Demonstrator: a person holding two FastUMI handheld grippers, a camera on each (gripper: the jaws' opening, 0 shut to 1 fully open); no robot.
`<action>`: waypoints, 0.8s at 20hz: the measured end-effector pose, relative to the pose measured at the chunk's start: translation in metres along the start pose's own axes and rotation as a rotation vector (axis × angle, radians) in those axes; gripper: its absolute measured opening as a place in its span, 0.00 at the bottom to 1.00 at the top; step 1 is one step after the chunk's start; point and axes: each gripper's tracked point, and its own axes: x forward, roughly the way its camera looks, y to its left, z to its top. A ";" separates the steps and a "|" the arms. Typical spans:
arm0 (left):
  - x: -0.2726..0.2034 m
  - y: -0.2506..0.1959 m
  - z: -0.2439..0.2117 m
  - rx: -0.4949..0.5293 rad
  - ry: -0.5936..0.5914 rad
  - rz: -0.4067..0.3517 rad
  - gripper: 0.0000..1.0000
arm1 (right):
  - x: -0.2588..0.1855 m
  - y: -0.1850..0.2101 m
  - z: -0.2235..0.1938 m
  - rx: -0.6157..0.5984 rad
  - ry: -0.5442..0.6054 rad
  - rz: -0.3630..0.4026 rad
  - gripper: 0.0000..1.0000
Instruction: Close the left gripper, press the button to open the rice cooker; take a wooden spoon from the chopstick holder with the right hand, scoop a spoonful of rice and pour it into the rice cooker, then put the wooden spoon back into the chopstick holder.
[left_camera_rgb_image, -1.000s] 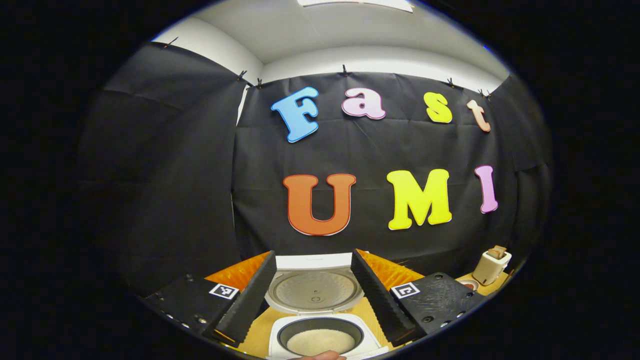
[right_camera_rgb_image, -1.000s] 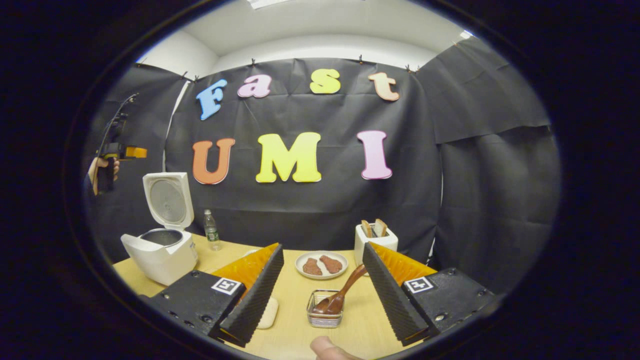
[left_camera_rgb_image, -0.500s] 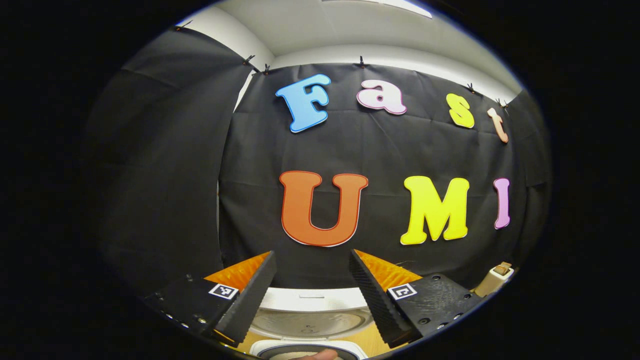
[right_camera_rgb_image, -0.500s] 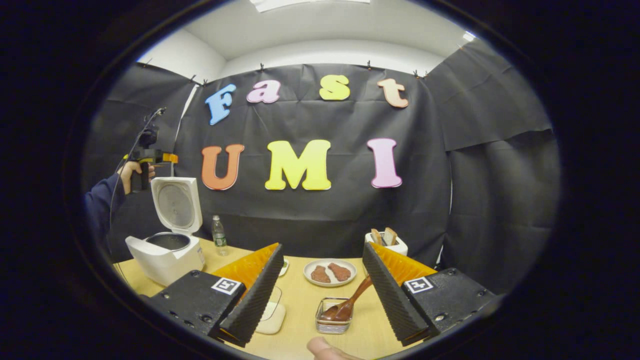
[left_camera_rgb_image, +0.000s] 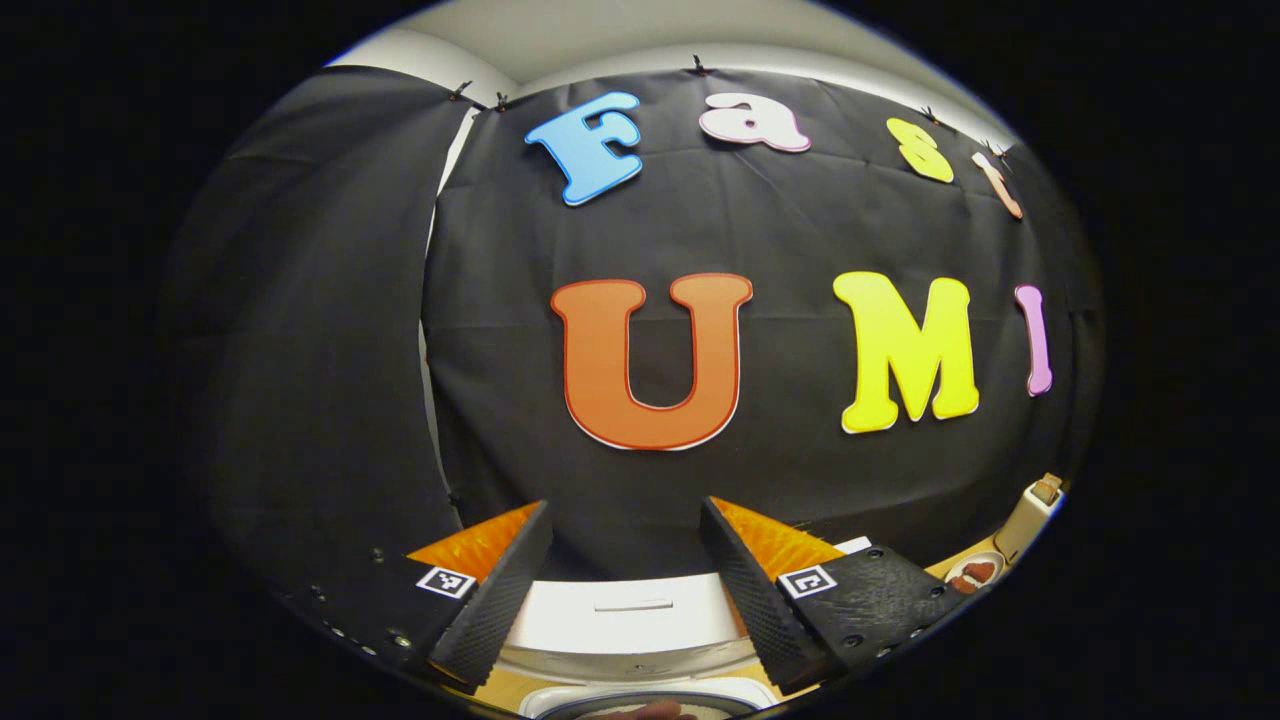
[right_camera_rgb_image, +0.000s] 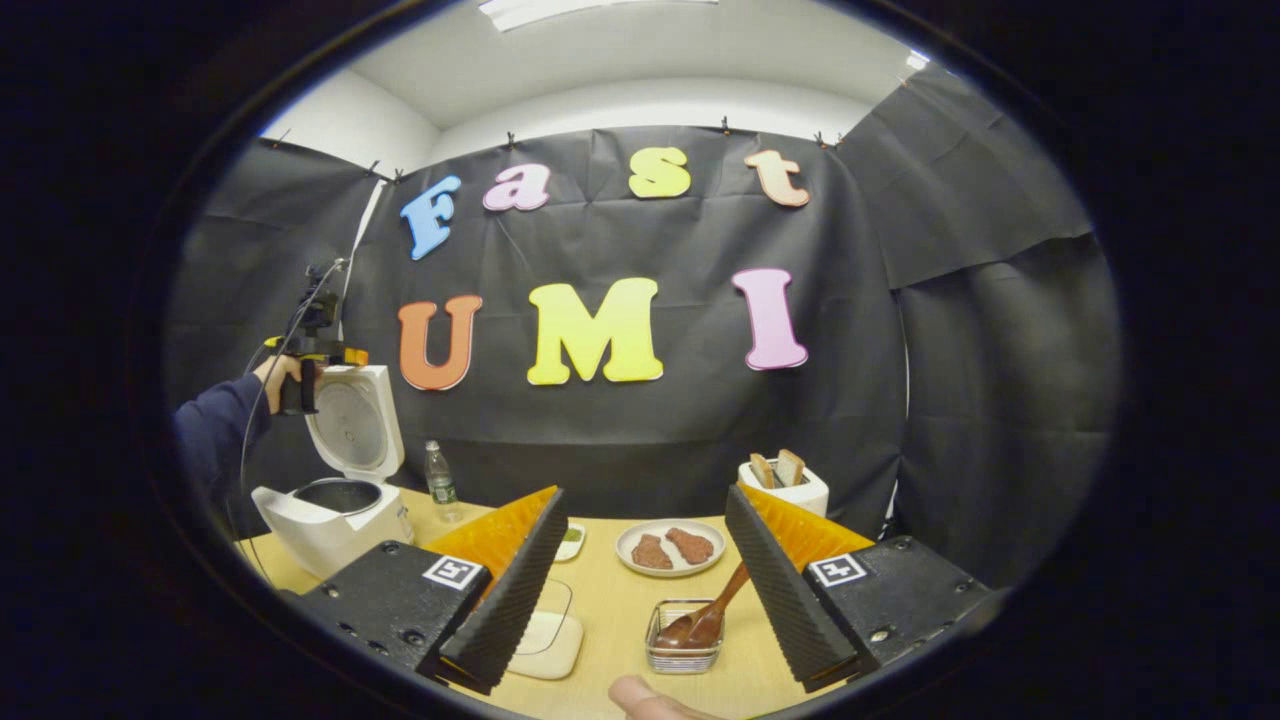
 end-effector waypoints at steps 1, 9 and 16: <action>-0.002 0.001 -0.002 -0.017 0.020 -0.001 0.96 | -0.001 0.000 0.000 0.012 -0.003 0.000 1.00; -0.037 -0.001 -0.014 -0.029 0.100 0.031 0.99 | -0.036 -0.013 0.014 0.056 -0.041 -0.018 0.99; -0.071 -0.006 -0.027 -0.033 0.130 0.028 0.99 | -0.067 -0.015 0.014 0.044 -0.019 -0.007 1.00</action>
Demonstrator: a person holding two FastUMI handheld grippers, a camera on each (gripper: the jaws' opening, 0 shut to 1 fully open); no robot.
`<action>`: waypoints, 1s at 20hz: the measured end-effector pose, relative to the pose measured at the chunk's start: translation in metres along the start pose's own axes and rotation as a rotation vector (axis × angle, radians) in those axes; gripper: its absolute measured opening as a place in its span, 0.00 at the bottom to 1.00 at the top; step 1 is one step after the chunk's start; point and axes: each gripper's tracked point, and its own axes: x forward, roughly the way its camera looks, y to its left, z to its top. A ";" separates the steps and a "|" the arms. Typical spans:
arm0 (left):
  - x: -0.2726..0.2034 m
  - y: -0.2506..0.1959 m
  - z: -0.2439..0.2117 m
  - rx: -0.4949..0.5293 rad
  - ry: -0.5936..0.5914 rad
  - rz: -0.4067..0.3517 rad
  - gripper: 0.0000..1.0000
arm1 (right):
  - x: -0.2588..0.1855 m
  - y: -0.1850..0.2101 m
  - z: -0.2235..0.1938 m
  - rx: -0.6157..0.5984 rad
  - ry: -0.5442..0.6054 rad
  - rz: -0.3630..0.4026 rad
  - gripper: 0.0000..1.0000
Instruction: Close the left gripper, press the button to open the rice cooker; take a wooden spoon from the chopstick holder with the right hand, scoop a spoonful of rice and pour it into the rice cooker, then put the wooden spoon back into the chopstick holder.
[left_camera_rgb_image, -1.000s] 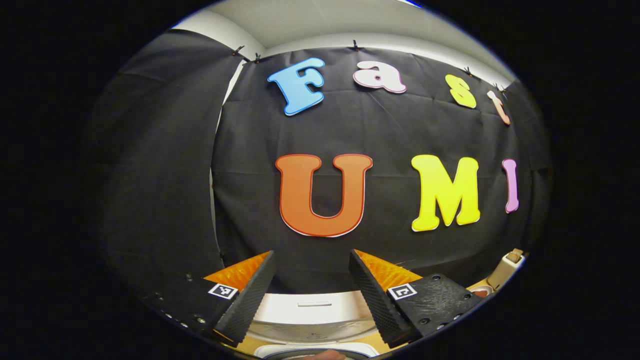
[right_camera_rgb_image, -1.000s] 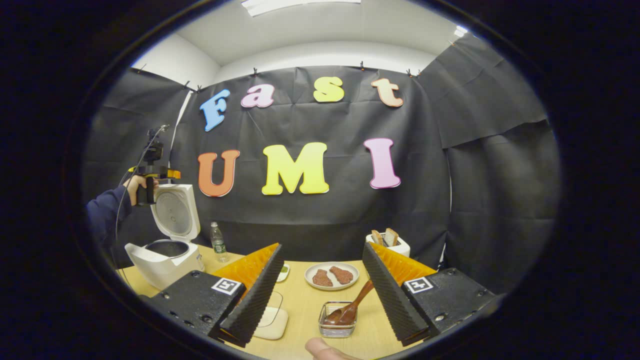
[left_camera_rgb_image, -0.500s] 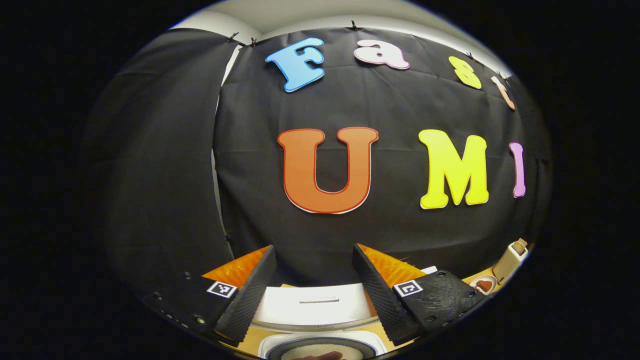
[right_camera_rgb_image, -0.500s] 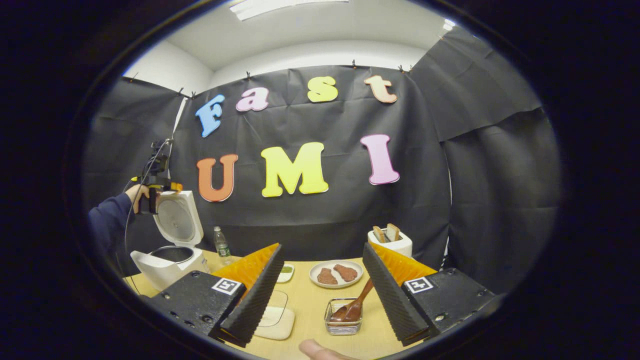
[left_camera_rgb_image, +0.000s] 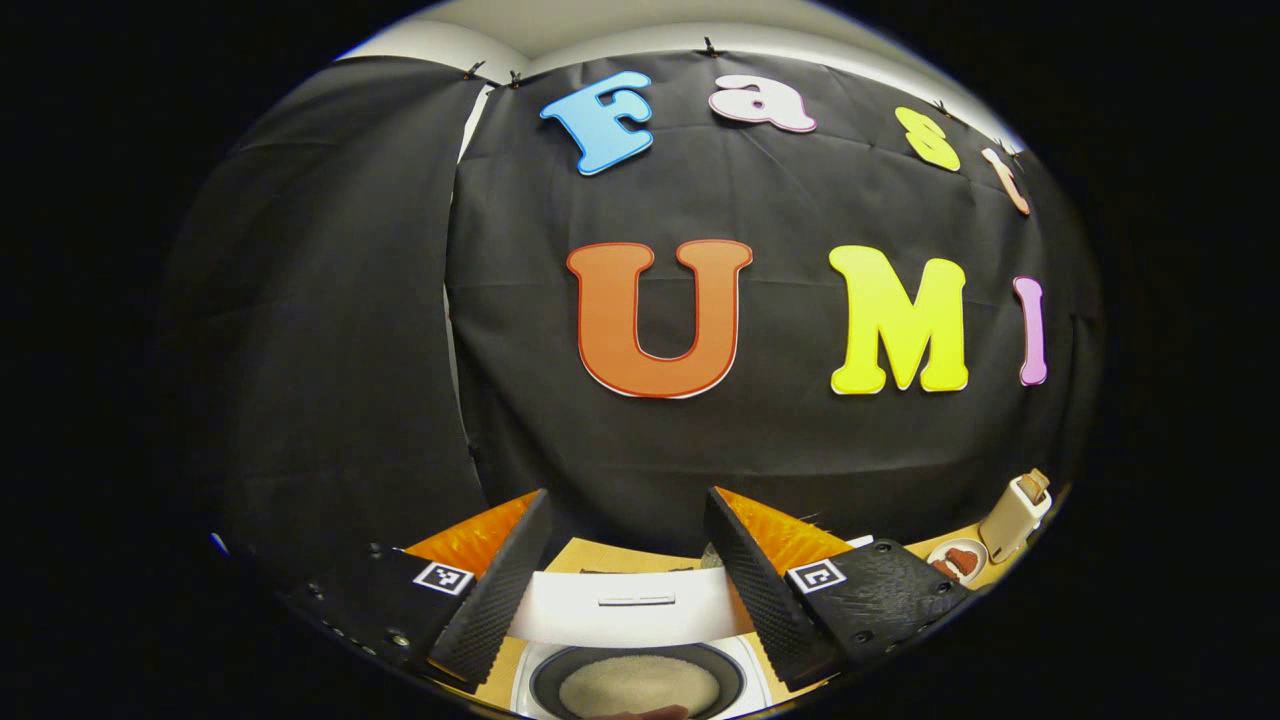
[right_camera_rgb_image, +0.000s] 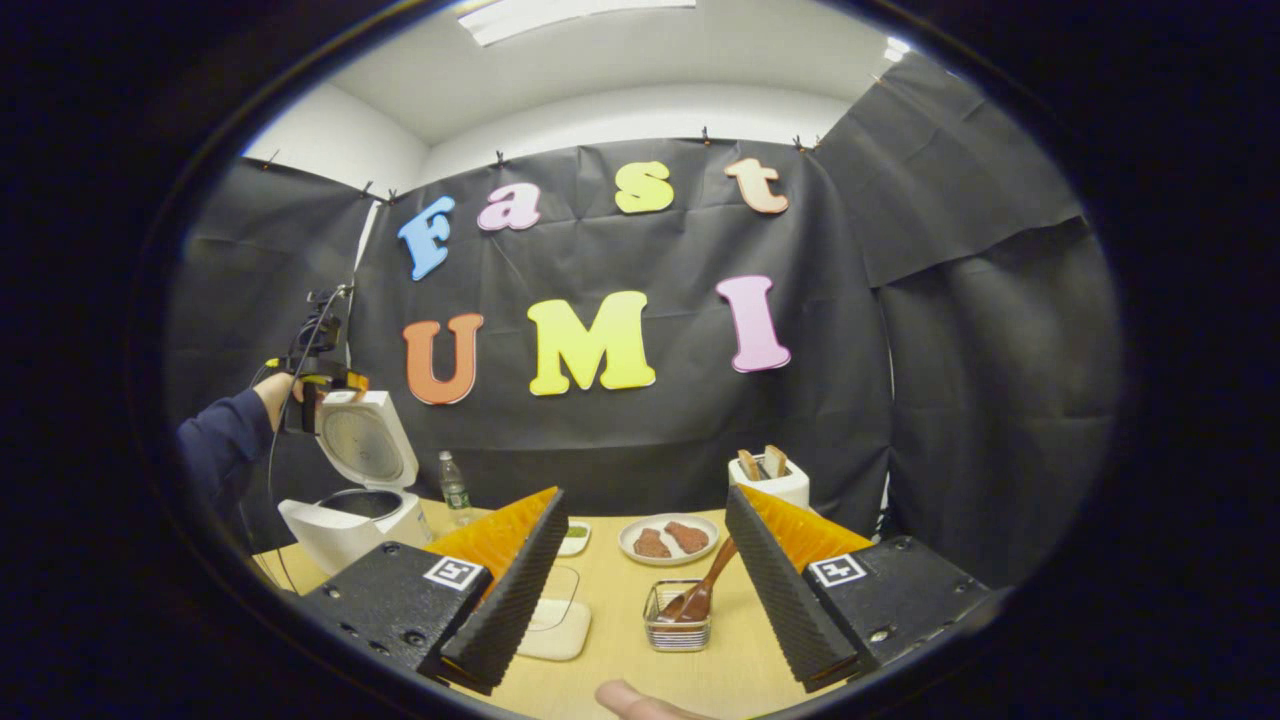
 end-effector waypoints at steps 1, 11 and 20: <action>-0.004 0.000 -0.004 -0.002 0.005 -0.002 0.99 | -0.005 -0.001 0.000 0.000 0.001 0.000 1.00; -0.055 -0.009 -0.092 -0.027 0.212 -0.046 0.98 | -0.033 0.003 -0.008 0.012 0.040 0.027 1.00; -0.088 -0.011 -0.164 0.014 0.325 -0.049 0.99 | -0.056 0.020 -0.028 0.020 0.082 0.078 1.00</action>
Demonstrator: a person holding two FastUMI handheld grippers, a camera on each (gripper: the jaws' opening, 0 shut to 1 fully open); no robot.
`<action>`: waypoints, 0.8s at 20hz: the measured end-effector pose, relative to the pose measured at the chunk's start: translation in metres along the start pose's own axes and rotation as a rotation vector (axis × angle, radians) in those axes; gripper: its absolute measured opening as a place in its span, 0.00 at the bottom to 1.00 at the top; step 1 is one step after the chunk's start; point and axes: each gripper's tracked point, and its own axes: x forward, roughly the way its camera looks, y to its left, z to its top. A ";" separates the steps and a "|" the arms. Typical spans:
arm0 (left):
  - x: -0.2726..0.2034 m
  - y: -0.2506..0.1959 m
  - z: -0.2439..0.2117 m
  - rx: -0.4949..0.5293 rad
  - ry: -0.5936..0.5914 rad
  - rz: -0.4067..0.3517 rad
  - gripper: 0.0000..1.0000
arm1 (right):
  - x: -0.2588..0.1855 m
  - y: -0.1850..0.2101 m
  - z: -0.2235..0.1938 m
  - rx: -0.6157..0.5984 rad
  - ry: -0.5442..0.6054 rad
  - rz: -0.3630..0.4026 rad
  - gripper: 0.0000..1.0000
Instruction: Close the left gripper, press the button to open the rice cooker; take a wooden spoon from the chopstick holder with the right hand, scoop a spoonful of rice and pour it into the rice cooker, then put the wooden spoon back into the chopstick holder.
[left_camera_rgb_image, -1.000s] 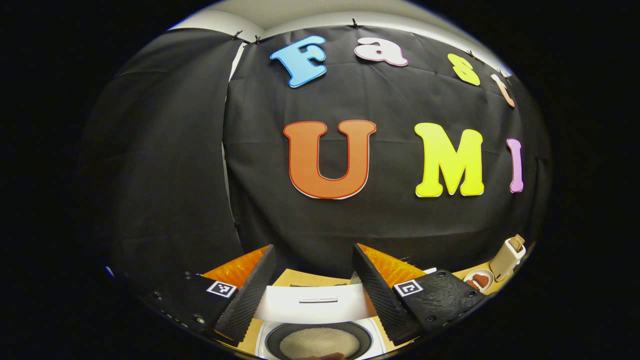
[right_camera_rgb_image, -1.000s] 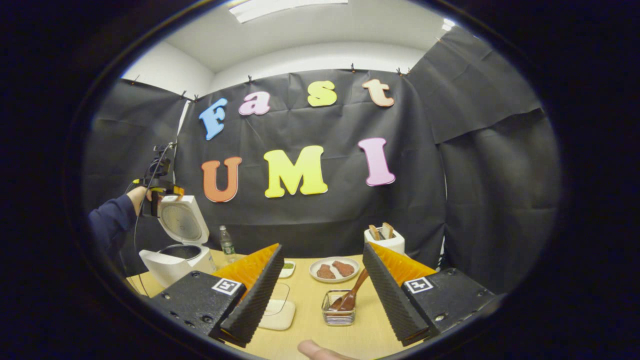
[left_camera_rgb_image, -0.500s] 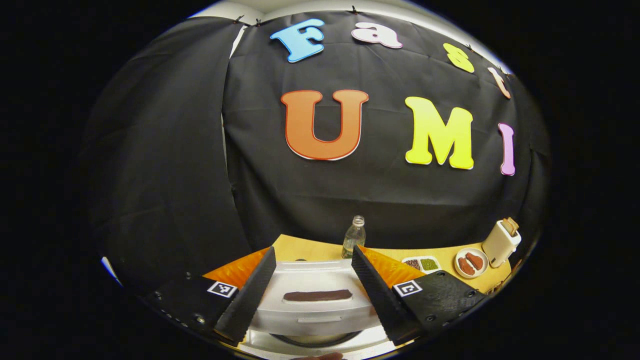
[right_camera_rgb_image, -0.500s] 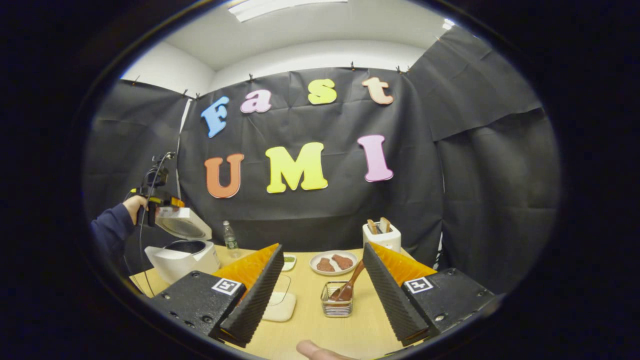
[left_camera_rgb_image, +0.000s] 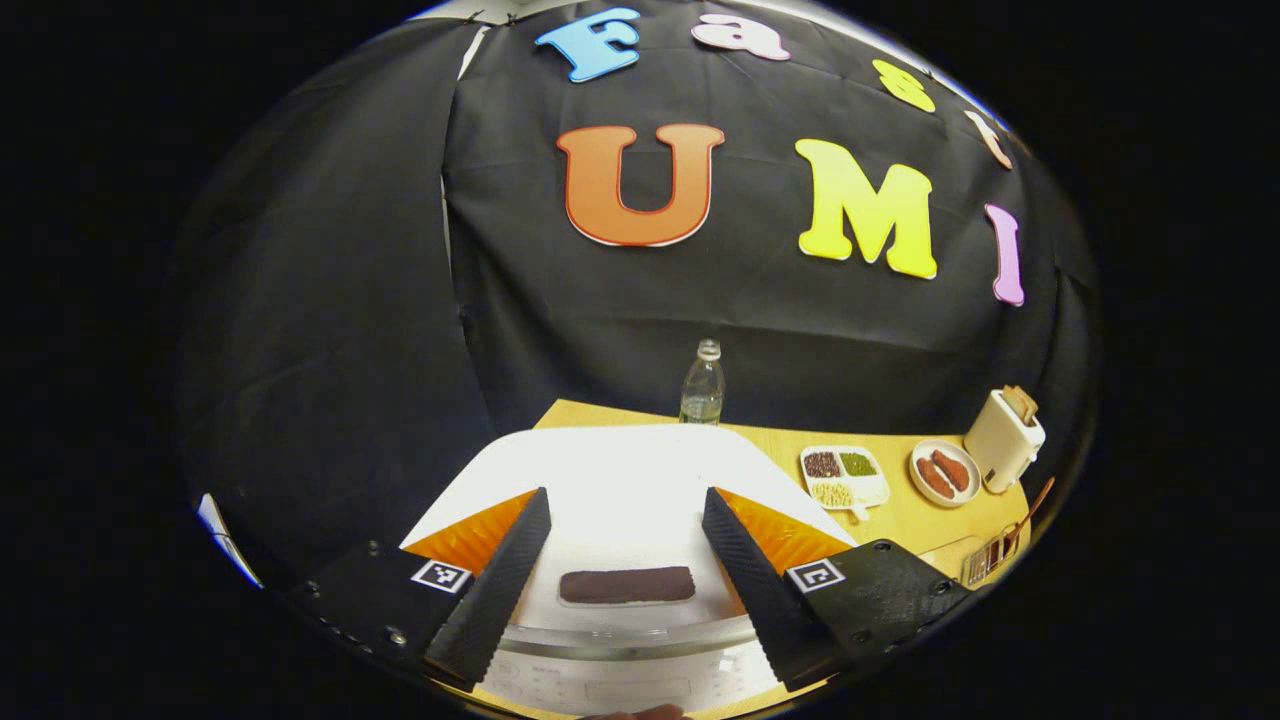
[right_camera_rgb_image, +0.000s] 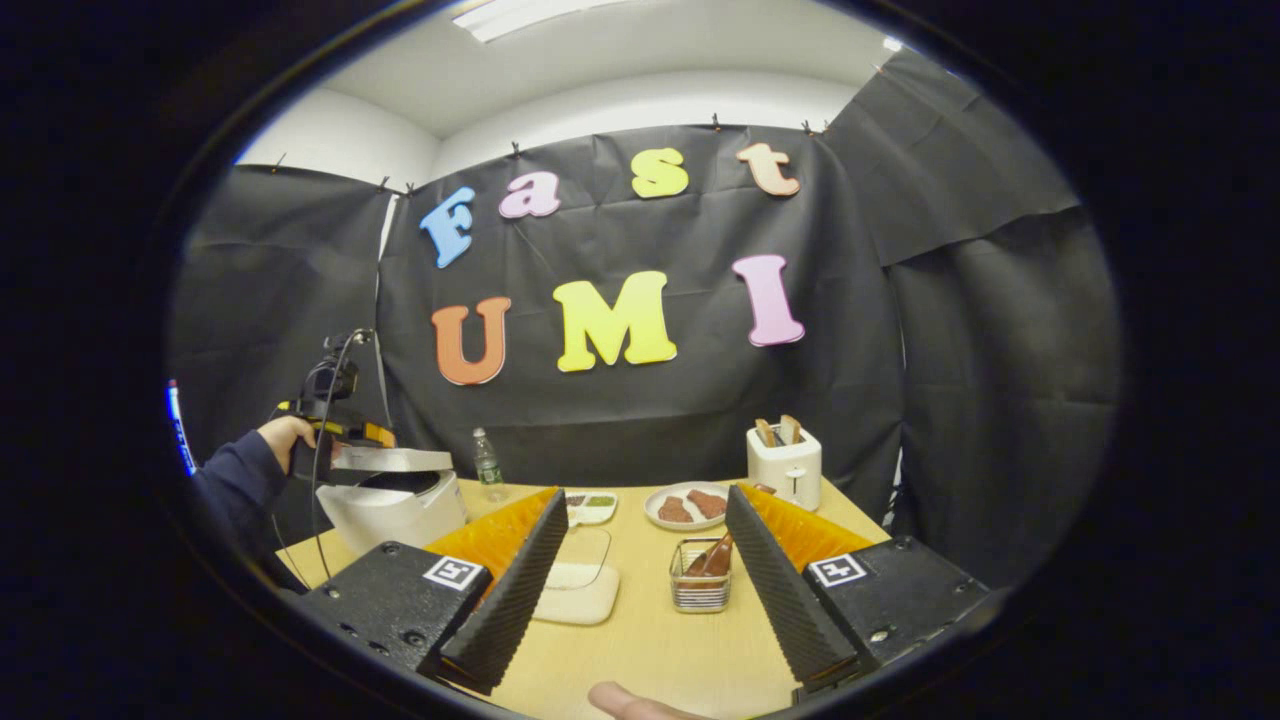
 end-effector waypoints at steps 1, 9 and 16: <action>-0.001 0.000 -0.008 0.003 0.018 -0.001 0.99 | -0.005 0.000 -0.003 -0.002 0.006 0.002 1.00; -0.018 -0.002 -0.037 0.004 0.088 0.000 0.99 | -0.025 -0.002 -0.008 -0.009 0.013 0.008 0.99; -0.025 -0.007 -0.048 0.008 0.061 0.009 1.00 | -0.038 -0.001 -0.019 -0.005 0.020 0.011 1.00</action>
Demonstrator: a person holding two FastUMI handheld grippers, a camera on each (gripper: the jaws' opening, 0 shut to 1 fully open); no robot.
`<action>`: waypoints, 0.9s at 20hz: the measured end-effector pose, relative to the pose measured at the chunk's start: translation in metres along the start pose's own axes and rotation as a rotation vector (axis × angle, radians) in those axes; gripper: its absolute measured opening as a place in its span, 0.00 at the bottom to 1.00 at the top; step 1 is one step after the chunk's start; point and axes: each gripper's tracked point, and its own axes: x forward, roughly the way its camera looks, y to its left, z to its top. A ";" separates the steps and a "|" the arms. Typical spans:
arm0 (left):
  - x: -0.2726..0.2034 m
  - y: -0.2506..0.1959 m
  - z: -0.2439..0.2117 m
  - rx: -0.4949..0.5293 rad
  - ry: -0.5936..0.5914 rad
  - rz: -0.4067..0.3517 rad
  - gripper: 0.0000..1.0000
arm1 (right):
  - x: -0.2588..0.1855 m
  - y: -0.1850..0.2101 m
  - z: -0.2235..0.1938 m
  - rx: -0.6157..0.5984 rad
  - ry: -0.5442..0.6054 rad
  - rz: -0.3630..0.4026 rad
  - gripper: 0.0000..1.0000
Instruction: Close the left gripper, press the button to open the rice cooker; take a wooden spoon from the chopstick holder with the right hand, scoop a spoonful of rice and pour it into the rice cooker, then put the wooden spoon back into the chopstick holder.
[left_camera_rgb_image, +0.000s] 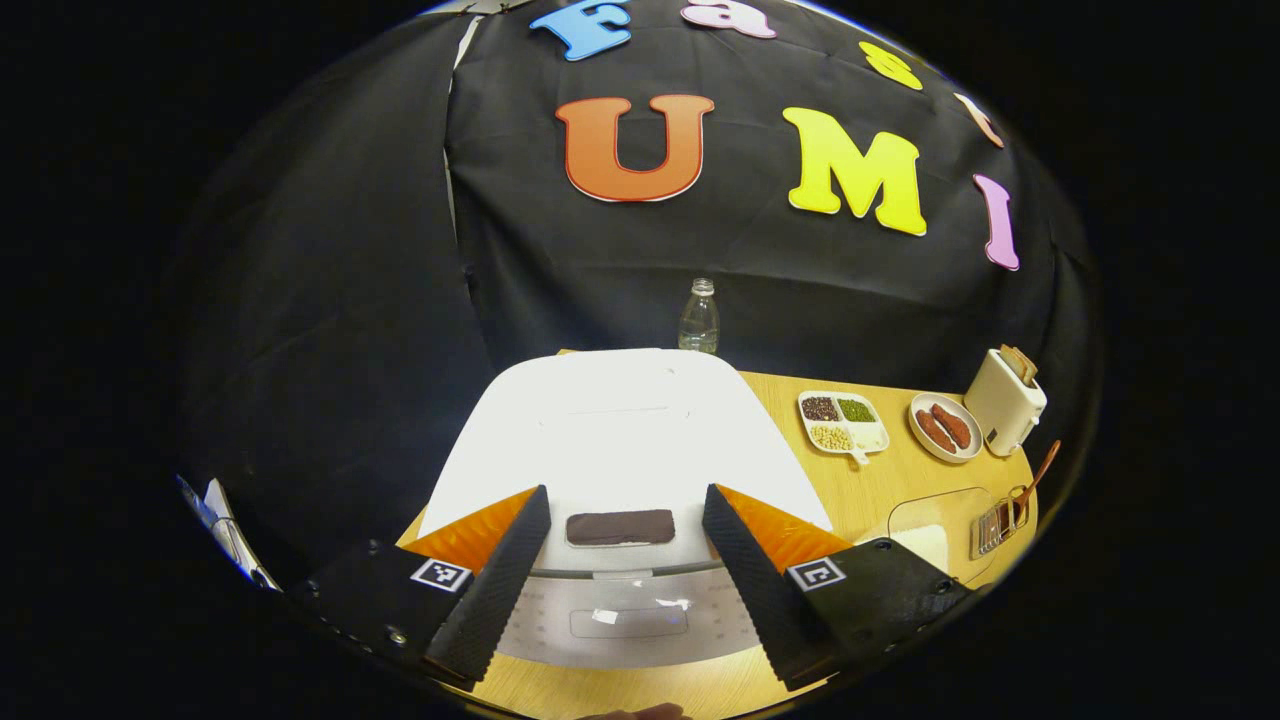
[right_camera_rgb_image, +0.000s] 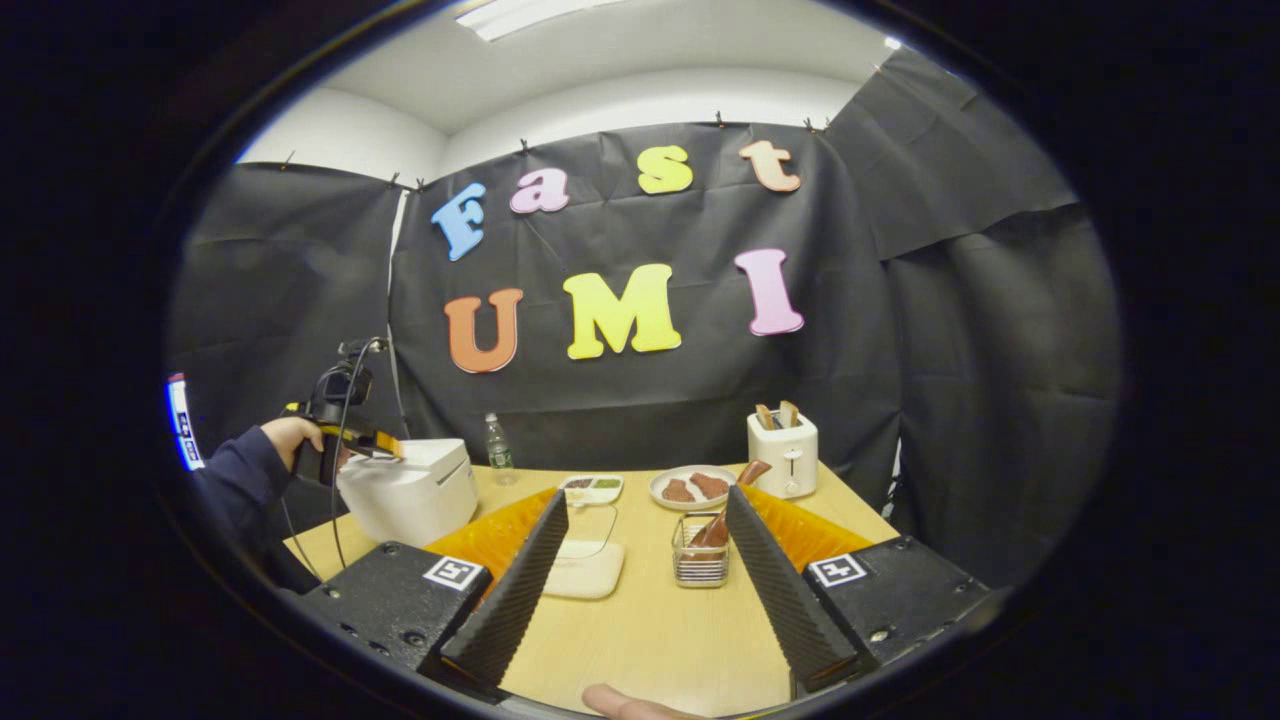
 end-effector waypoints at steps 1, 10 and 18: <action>0.002 0.000 -0.008 0.004 0.010 0.003 1.00 | -0.001 0.001 -0.004 -0.003 0.003 0.001 1.00; 0.004 0.001 -0.008 0.005 -0.080 0.005 1.00 | -0.002 -0.007 -0.021 0.009 0.009 -0.028 1.00; 0.013 0.000 -0.006 -0.015 -0.217 -0.002 1.00 | 0.002 -0.001 -0.033 0.009 0.039 -0.024 1.00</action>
